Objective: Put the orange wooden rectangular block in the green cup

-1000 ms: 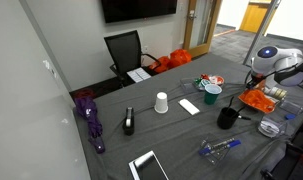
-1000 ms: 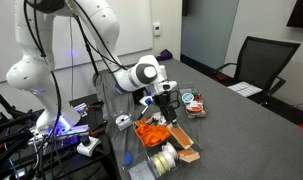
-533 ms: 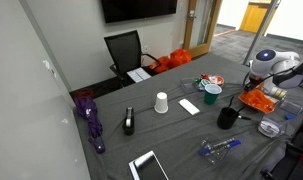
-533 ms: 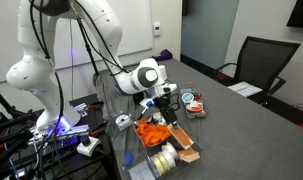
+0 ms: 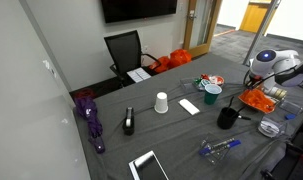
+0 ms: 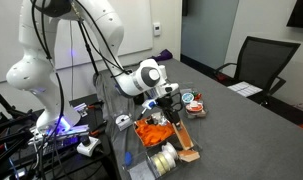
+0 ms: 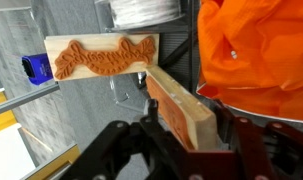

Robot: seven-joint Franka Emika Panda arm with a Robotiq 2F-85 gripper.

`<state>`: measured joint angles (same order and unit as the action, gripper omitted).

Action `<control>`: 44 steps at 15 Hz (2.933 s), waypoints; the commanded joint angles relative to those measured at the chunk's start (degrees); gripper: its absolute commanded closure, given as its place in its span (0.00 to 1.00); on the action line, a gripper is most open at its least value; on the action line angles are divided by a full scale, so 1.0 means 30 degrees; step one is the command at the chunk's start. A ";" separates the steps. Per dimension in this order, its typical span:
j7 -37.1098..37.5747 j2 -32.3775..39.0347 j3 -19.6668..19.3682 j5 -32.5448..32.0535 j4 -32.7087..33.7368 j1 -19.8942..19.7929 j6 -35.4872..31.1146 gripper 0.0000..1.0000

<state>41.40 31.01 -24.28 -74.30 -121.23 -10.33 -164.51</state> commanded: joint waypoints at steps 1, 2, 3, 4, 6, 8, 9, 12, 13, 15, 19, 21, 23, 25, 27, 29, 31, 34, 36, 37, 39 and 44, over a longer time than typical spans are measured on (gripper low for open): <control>0.1055 0.0440 -0.0360 -0.1104 0.0554 0.0121 -0.0454 0.72; 0.1175 0.0374 -0.0313 -0.1187 0.0548 0.0094 -0.0422 0.80; 0.1295 0.0338 -0.0283 -0.1285 0.0563 0.0073 -0.0391 0.86; 0.1315 0.0294 -0.0270 -0.1317 0.0614 0.0054 -0.0322 0.92; 0.1140 0.0278 -0.0244 -0.1185 0.0711 0.0037 -0.0127 0.95; 0.0846 0.0208 -0.0190 -0.0984 0.0644 0.0056 0.0151 0.94; 0.0712 0.0135 -0.0161 -0.0901 0.0584 0.0058 0.0244 0.93; 0.0380 -0.0103 -0.0083 -0.0708 0.0402 0.0010 0.0271 0.93; 0.0323 -0.0204 -0.0067 -0.0671 0.0336 -0.0008 0.0217 0.93; 0.0173 -0.0738 -0.0006 -0.0490 -0.0011 -0.0046 0.0056 0.93; 0.0569 -0.2049 -0.0115 -0.0704 -0.0539 0.0113 -0.0254 0.93; 0.0555 -0.2788 -0.0071 -0.0634 -0.0828 0.0075 -0.0514 0.93; 0.0482 -0.3441 0.0053 -0.0385 -0.1133 0.0010 -0.0759 0.93; 0.0255 -0.4061 0.0306 0.0265 -0.1516 -0.0069 -0.1028 0.93; 0.0099 -0.4552 0.0579 0.1096 -0.1885 -0.0079 -0.1189 0.93; -0.0288 -0.4950 0.0924 0.2073 -0.2272 -0.0174 -0.1229 0.93; -0.1560 -0.5503 0.1525 0.3766 -0.3087 -0.0527 -0.1454 0.93; -0.4262 -0.6370 0.2547 0.6863 -0.4430 -0.1056 -0.1433 0.93; -0.6114 -0.7162 0.3222 0.8888 -0.5348 -0.1368 -0.1251 0.93; -0.6996 -0.7559 0.3541 0.9874 -0.5730 -0.1500 -0.1149 0.93; -0.9180 -0.8490 0.3460 1.2428 -0.6552 -0.0994 -0.0987 0.93; -1.4333 -1.1100 0.4186 1.8920 -0.8002 -0.0649 -0.0318 0.93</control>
<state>5.82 3.84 -13.17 -25.88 -141.35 -12.47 -167.41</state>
